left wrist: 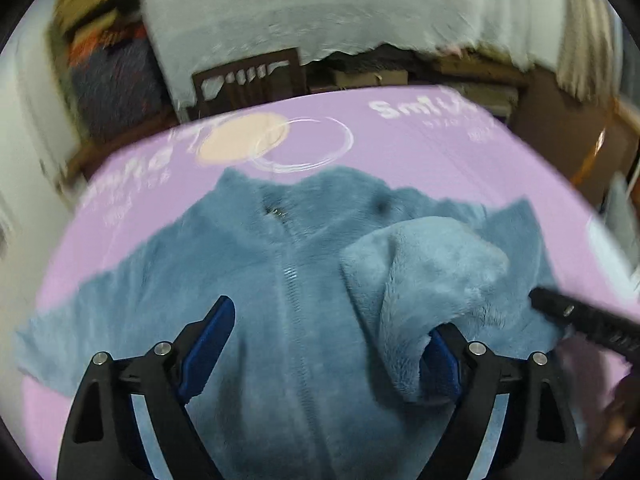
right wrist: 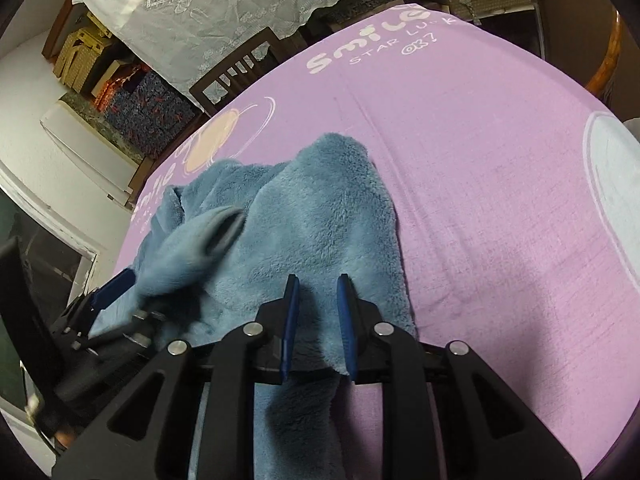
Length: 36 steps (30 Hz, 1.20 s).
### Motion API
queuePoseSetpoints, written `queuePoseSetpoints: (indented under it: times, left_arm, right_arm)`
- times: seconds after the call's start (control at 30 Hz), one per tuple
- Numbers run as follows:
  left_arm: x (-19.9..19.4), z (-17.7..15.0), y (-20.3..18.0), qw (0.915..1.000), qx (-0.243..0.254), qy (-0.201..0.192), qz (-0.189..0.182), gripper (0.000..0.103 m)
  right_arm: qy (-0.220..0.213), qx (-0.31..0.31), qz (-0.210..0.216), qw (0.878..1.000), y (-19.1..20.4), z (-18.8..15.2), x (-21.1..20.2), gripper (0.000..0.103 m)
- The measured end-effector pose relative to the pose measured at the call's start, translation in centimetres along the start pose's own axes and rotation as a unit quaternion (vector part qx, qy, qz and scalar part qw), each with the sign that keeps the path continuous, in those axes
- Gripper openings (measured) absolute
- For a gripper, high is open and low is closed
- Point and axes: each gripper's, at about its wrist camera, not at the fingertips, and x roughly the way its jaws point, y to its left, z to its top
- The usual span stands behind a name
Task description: Fold large clothes
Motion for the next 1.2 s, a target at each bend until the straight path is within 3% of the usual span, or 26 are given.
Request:
queuePoseSetpoints:
  times: [0.07,0.17,0.33,0.47,0.6,0.7,0.83,1.03,1.2]
  left_arm:
    - [0.3,0.0,1.4,0.9987,-0.033,0.014,-0.038,0.086]
    - [1.3,-0.3,2.3,0.9948,-0.061,0.034,-0.074,0.070]
    - [1.5,-0.4,3.4,0.9891,-0.096,0.041,-0.104,0.056]
    - [0.7,-1.1,5.4,0.9861,-0.127,0.033,-0.102,0.054]
    - [1.4,-2.0,6.5,0.9793,-0.152,0.054,-0.122,0.053]
    - [1.9,-2.0,6.5,0.9781,-0.156,0.057,-0.125,0.052]
    - [1.6,-1.8,6.9,0.9782,-0.157,0.049,-0.126,0.019]
    - [-1.7,-1.1,7.0,0.9857,-0.134,-0.001,-0.102,0.016]
    - [-3.8,-1.7,8.0,0.9912,-0.110,-0.023,-0.071,0.017]
  right_arm:
    - [-0.001,-0.004,-0.005,1.000,0.2,-0.1,0.0,0.019]
    - [-0.003,-0.007,-0.007,1.000,0.3,-0.2,-0.1,0.019]
    - [-0.003,-0.007,-0.006,1.000,0.4,-0.3,-0.2,0.019]
    - [-0.002,-0.008,-0.008,1.000,0.4,-0.4,-0.2,0.019]
    - [0.000,-0.008,-0.009,1.000,0.5,-0.3,-0.3,0.019]
    - [-0.002,-0.009,-0.004,1.000,0.6,-0.3,-0.4,0.022]
    - [-0.017,-0.003,0.021,1.000,0.4,0.1,-1.0,0.030]
    - [-0.070,-0.004,0.034,0.997,0.2,0.6,-3.1,0.033]
    - [-0.083,-0.015,0.033,0.996,1.4,1.2,-3.9,0.025]
